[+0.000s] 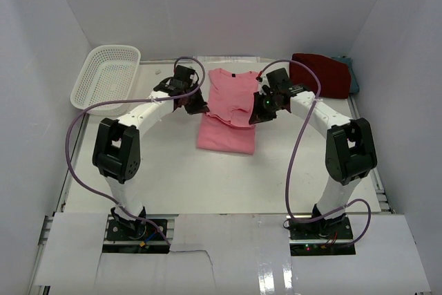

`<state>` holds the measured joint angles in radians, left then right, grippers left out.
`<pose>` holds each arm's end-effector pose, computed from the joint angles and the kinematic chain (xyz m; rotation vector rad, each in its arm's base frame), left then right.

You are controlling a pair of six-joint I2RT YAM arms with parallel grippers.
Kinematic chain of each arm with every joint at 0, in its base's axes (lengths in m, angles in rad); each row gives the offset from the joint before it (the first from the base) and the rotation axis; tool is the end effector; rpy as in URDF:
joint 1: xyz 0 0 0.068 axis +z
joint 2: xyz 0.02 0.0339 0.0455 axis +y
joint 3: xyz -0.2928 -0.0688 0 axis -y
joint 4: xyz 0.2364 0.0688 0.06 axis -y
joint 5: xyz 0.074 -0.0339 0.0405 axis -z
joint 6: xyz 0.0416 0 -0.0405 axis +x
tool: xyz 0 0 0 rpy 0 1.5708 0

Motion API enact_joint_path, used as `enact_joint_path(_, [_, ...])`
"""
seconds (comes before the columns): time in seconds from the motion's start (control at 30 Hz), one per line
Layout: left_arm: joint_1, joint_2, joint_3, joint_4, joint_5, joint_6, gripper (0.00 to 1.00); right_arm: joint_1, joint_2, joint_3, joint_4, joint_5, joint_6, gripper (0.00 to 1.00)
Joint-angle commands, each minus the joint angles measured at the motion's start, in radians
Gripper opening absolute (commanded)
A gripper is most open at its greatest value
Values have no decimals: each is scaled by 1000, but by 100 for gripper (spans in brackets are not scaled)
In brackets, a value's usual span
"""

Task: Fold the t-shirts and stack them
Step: Fold the folded rectangular tshirt in 1/3 of the way

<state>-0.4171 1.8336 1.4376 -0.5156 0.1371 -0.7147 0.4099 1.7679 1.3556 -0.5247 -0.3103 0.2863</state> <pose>0.3706 -0.1704 0.2693 -0.3234 2.5668 -0.6243 0.3483 0.1652 0.2693 -0.2903 2.5572 0.6654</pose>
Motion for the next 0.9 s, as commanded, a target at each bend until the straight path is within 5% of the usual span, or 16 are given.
enact_joint_path(0.0, [18, 18, 70, 5, 2, 4, 0, -23, 28, 62, 0, -21, -27, 8])
enact_joint_path(0.87, [29, 139, 184, 3, 1, -2, 0, -66, 162, 191, 5, -41, -19, 8])
